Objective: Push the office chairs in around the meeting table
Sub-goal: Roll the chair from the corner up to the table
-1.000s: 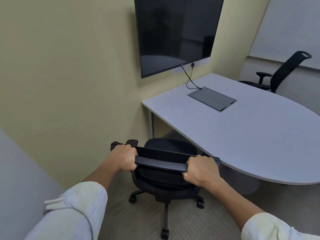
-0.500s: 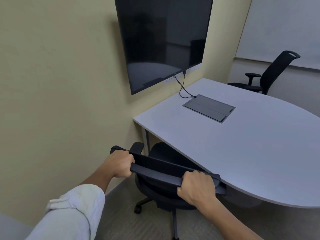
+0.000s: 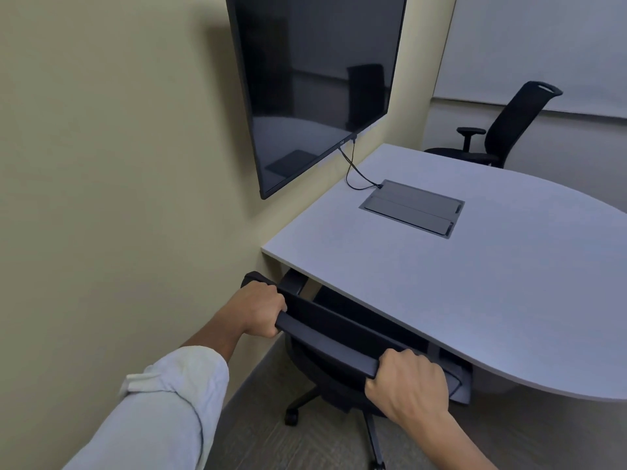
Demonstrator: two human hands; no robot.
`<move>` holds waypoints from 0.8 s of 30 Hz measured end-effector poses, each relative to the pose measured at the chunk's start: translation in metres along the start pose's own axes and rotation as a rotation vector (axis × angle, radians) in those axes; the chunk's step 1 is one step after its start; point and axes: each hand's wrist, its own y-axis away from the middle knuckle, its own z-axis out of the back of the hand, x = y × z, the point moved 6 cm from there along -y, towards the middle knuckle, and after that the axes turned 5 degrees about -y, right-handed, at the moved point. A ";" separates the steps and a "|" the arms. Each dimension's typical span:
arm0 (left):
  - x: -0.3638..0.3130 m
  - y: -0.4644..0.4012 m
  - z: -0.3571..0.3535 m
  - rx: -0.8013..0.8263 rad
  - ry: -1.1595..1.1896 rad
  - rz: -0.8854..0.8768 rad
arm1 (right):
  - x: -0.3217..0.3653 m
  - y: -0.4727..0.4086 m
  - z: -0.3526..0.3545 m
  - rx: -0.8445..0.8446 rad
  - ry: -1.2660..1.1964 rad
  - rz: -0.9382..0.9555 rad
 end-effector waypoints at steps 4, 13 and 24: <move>0.020 -0.017 -0.001 -0.005 -0.002 -0.020 | 0.010 -0.018 0.002 -0.023 -0.016 -0.023; 0.031 -0.073 0.008 -0.071 0.018 -0.006 | -0.015 -0.071 0.011 0.017 -0.017 -0.086; 0.067 -0.131 0.011 0.017 0.045 -0.064 | -0.010 -0.124 0.010 -0.052 -0.071 -0.087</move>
